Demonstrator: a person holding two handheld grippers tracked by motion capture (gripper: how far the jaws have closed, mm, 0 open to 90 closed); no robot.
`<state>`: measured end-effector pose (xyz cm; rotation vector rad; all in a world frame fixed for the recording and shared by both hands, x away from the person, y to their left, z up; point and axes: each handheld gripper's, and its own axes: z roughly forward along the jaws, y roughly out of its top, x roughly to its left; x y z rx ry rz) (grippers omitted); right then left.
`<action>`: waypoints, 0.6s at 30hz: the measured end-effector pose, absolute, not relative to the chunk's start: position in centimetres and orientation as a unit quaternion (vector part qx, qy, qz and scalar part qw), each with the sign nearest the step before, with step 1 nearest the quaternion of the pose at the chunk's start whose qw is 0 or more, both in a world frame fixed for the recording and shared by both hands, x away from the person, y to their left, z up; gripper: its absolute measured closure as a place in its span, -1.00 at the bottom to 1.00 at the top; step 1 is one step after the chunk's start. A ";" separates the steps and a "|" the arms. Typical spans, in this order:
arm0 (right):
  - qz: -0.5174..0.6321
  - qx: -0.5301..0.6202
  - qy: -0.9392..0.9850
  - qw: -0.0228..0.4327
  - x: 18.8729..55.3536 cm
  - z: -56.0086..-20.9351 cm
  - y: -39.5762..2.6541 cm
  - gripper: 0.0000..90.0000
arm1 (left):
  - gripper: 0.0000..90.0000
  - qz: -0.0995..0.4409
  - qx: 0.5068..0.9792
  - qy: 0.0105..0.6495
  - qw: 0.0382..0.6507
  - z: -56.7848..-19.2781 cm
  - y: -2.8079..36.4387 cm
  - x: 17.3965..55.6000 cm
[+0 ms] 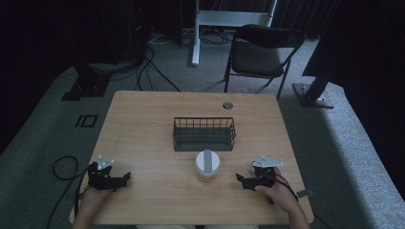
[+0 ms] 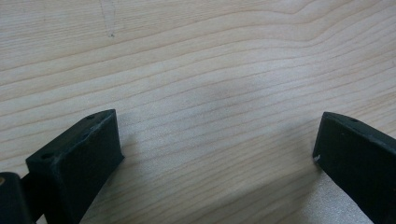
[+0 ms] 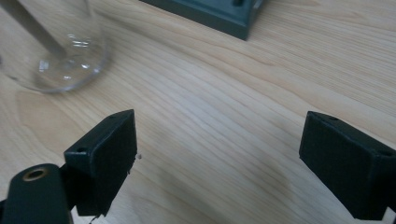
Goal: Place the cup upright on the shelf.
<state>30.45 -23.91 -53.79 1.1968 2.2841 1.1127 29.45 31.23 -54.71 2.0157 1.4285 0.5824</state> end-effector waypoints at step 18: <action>0.415 0.365 0.820 0.146 29.8 -53.5 -21.0 -0.76 | -0.97 0.219 0.758 0.537 0.297 -54.7 31.2 29.4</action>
